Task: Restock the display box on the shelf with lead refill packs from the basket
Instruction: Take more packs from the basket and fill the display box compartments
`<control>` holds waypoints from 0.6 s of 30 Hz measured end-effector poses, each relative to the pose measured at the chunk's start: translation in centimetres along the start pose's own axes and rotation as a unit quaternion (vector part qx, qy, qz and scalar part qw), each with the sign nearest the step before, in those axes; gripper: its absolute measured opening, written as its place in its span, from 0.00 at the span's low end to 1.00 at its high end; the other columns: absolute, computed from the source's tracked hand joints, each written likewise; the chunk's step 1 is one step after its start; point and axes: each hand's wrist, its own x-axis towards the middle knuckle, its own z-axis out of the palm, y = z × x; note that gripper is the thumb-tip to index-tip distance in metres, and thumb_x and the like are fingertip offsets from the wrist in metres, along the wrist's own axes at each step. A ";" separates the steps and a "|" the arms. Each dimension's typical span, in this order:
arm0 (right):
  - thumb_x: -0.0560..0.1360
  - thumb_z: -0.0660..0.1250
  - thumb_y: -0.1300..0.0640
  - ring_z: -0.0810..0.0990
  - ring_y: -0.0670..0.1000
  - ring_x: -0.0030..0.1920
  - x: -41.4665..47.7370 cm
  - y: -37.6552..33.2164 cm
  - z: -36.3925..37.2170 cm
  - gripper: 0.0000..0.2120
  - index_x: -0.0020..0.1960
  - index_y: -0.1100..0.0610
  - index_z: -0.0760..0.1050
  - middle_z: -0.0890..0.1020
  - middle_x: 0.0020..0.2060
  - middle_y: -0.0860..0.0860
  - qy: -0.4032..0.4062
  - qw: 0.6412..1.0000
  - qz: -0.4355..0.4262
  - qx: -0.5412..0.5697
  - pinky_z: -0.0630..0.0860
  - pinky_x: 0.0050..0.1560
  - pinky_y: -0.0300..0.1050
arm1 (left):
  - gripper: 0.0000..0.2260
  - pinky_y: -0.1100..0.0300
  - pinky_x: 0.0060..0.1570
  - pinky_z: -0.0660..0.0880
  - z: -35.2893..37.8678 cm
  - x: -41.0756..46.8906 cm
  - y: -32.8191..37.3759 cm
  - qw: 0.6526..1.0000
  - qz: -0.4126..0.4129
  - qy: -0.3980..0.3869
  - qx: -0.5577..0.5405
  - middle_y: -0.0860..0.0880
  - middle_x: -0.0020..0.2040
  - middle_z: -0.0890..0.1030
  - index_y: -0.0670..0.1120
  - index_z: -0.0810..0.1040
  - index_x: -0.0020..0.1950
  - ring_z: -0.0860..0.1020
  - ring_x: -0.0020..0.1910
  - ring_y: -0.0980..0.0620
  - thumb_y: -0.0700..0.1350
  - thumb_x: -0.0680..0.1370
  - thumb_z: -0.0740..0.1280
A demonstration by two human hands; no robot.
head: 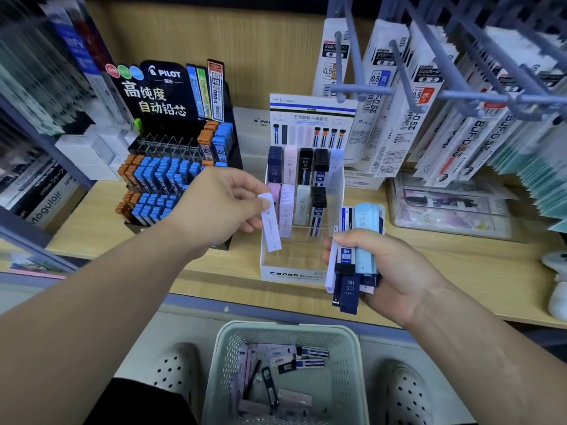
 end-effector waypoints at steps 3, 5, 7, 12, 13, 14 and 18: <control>0.71 0.73 0.62 0.82 0.51 0.32 0.0 0.0 0.0 0.10 0.52 0.60 0.80 0.82 0.34 0.53 -0.004 1.000 0.000 -0.003 0.80 0.33 0.47 | 0.04 0.55 0.37 0.82 0.0 -0.1 0.0 1.000 -0.010 -0.012 -0.009 0.43 0.35 0.85 0.41 0.82 0.49 0.83 0.35 0.47 0.35 0.76 0.71; 0.71 0.72 0.62 0.82 0.51 0.31 0.0 0.1 -0.1 0.08 0.50 0.60 0.80 0.82 0.34 0.53 -0.007 1.000 -0.003 -0.007 0.80 0.33 0.47 | 0.04 0.56 0.38 0.82 0.1 -0.2 -0.1 1.000 -0.015 -0.025 -0.001 0.45 0.35 0.85 0.40 0.81 0.50 0.84 0.36 0.48 0.33 0.77 0.70; 0.71 0.72 0.62 0.82 0.51 0.32 0.0 0.1 -0.1 0.08 0.50 0.60 0.81 0.82 0.34 0.53 -0.010 1.000 -0.005 -0.009 0.80 0.34 0.47 | 0.06 0.57 0.39 0.83 0.2 -0.3 -0.1 0.999 -0.013 -0.034 0.012 0.46 0.35 0.85 0.40 0.81 0.50 0.85 0.36 0.49 0.32 0.77 0.68; 0.63 0.74 0.60 0.81 0.52 0.32 0.0 0.2 -0.2 0.17 0.51 0.60 0.80 0.82 0.35 0.54 -0.018 1.000 -0.008 -0.014 0.80 0.35 0.48 | 0.07 0.53 0.42 0.82 0.5 -0.5 -0.4 0.997 0.000 -0.035 0.069 0.48 0.35 0.85 0.45 0.81 0.45 0.85 0.37 0.51 0.33 0.74 0.72; 0.63 0.74 0.60 0.81 0.52 0.32 0.0 0.2 -0.3 0.16 0.51 0.60 0.80 0.82 0.35 0.54 -0.020 1.000 -0.009 -0.014 0.80 0.36 0.48 | 0.07 0.50 0.44 0.83 0.6 -0.5 -0.5 0.996 0.002 -0.035 0.083 0.48 0.35 0.85 0.45 0.82 0.44 0.85 0.38 0.50 0.33 0.73 0.73; 0.64 0.74 0.60 0.81 0.52 0.32 0.0 0.1 -0.3 0.15 0.50 0.60 0.80 0.82 0.35 0.54 -0.022 1.000 -0.010 -0.015 0.80 0.37 0.48 | 0.07 0.46 0.45 0.83 0.6 -0.6 -0.6 0.995 0.004 -0.034 0.095 0.49 0.35 0.85 0.46 0.82 0.43 0.85 0.38 0.50 0.34 0.72 0.74; 0.67 0.72 0.62 0.81 0.52 0.31 -0.2 0.2 -0.4 0.09 0.48 0.60 0.79 0.82 0.34 0.54 -0.026 0.999 -0.016 -0.017 0.80 0.36 0.47 | 0.08 0.46 0.41 0.83 0.9 -0.6 -1.1 0.991 0.010 -0.027 0.128 0.49 0.34 0.84 0.49 0.83 0.39 0.83 0.35 0.52 0.36 0.69 0.77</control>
